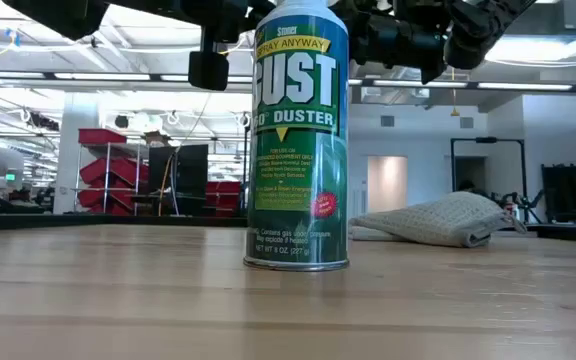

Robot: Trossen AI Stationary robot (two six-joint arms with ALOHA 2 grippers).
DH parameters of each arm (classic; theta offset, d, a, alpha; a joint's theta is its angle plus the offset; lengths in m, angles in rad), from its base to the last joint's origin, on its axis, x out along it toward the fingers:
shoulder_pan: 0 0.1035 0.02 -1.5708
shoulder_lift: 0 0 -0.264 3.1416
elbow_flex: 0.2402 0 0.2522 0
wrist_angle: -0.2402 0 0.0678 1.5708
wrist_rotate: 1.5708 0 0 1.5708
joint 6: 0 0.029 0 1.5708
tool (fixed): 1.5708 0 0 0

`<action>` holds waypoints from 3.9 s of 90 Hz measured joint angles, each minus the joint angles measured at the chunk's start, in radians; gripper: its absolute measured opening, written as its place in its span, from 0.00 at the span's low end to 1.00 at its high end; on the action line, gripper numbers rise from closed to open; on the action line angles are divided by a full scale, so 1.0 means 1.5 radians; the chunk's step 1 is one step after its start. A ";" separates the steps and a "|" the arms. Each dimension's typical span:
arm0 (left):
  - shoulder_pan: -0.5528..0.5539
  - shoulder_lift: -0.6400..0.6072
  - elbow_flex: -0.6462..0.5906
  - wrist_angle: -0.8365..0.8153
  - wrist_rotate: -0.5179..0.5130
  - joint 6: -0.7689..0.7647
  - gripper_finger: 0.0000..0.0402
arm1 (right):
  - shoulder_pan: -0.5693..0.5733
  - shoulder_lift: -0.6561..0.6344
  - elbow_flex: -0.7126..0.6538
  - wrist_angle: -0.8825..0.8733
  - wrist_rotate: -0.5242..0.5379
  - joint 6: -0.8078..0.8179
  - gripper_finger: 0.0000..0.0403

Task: Apply microfiber cloth
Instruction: Spray the front of the cellphone with the cleaning bottle

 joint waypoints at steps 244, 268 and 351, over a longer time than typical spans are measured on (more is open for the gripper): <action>-0.184 -0.110 0.054 -0.514 0.158 -1.655 0.00 | 0.329 -0.308 -0.103 -0.424 0.684 -0.263 0.04; -0.176 -0.101 0.055 -0.466 0.209 -1.665 0.00 | 0.321 -0.309 -0.103 -0.422 0.685 -0.263 0.04; -0.154 -0.001 0.124 -0.587 0.237 -1.729 0.00 | 0.309 -0.309 -0.104 -0.427 0.684 -0.269 0.04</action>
